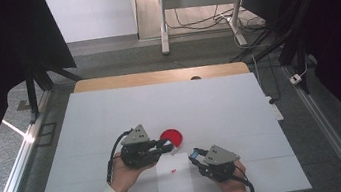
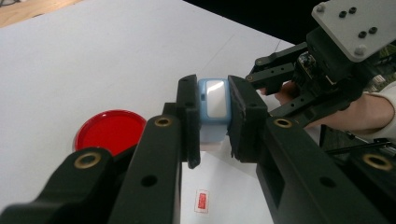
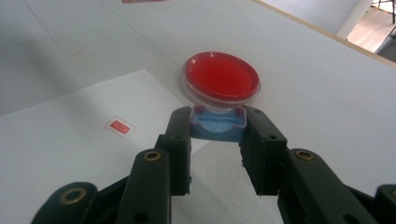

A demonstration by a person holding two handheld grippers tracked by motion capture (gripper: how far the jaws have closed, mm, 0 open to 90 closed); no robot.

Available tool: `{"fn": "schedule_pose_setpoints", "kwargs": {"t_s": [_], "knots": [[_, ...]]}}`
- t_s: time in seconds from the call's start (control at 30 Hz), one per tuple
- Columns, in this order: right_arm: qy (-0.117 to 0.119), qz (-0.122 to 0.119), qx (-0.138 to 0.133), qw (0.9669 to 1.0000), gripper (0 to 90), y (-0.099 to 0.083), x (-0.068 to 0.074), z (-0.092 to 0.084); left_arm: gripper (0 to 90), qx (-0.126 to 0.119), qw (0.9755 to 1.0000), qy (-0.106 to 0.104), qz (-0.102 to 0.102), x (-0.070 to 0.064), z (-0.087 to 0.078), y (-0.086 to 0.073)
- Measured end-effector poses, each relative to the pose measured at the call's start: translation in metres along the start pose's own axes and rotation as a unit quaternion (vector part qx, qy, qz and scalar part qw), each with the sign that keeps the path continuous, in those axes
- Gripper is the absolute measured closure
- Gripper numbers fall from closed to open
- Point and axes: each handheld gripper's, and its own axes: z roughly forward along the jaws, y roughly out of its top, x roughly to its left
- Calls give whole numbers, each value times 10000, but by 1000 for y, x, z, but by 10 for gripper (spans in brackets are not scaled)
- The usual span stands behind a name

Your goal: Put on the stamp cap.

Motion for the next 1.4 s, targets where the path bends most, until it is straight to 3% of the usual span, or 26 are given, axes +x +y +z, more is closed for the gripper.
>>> {"fn": "schedule_pose_setpoints", "kwargs": {"t_s": [0.37, 1.4], "knots": [[11, -63, -51, 10000, 642, 4, 7, 7, 752, -36, 10000, 9, -49, -3, 5, 1], [-22, 106, -154, 9998, 642, 17, 21, 24, 752, -106, 9998, 19, -155, -6, 13, 2]]}}
